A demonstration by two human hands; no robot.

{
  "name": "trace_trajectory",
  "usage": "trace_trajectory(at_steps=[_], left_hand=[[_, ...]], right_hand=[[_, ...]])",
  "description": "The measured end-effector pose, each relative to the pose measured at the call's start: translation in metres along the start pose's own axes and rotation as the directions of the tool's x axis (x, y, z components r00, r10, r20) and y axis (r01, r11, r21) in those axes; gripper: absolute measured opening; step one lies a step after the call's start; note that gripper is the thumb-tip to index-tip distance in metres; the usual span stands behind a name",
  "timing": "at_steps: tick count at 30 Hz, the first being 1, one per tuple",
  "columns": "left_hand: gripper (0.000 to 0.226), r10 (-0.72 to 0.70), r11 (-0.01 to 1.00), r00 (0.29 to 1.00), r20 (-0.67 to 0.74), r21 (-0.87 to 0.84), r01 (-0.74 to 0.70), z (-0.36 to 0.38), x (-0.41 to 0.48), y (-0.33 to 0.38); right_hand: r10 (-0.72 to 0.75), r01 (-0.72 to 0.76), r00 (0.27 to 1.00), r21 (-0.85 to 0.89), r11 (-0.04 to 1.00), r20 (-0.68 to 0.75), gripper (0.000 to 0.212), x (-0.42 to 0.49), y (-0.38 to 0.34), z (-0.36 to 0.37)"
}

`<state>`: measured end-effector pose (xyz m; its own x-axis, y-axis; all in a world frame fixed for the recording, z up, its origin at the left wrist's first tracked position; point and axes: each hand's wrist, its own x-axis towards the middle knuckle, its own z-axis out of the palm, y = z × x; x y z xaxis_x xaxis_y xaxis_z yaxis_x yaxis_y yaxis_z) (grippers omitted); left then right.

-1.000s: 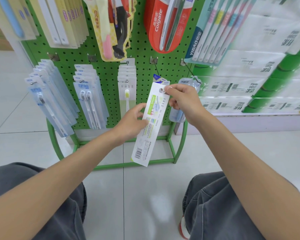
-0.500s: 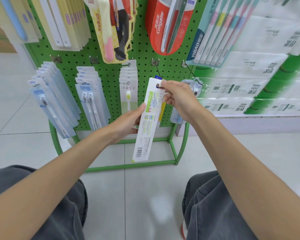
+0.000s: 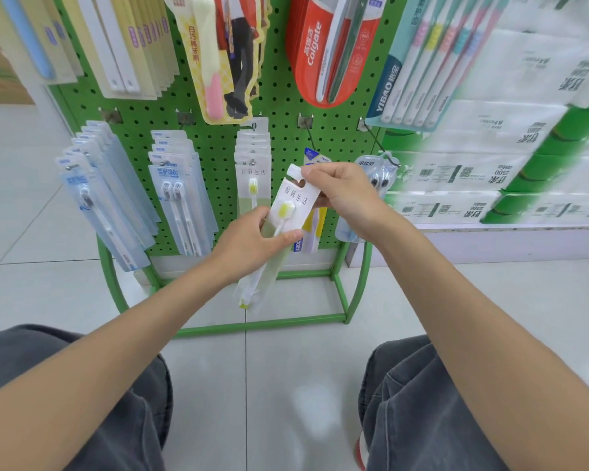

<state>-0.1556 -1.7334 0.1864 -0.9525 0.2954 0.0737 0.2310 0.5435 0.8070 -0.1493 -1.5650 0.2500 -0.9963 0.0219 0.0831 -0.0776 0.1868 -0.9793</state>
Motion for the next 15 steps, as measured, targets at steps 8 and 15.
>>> trace_trajectory(at_steps=[8, 15], left_hand=[[0.018, 0.035, 0.991, 0.999, 0.006, 0.130, -0.036, -0.0031, 0.0024, -0.0007], [0.029, 0.000, 0.997, 1.000, -0.009, 0.080, 0.001, 0.0014, 0.0086, -0.0001]], right_hand=[[-0.119, 0.109, 0.993, -0.304, 0.946, -0.013, 0.010, 0.0012, 0.0026, -0.0047], [-0.170, 0.147, 0.985, -0.477, 0.866, -0.007, 0.014, 0.0079, 0.0064, -0.0093]])
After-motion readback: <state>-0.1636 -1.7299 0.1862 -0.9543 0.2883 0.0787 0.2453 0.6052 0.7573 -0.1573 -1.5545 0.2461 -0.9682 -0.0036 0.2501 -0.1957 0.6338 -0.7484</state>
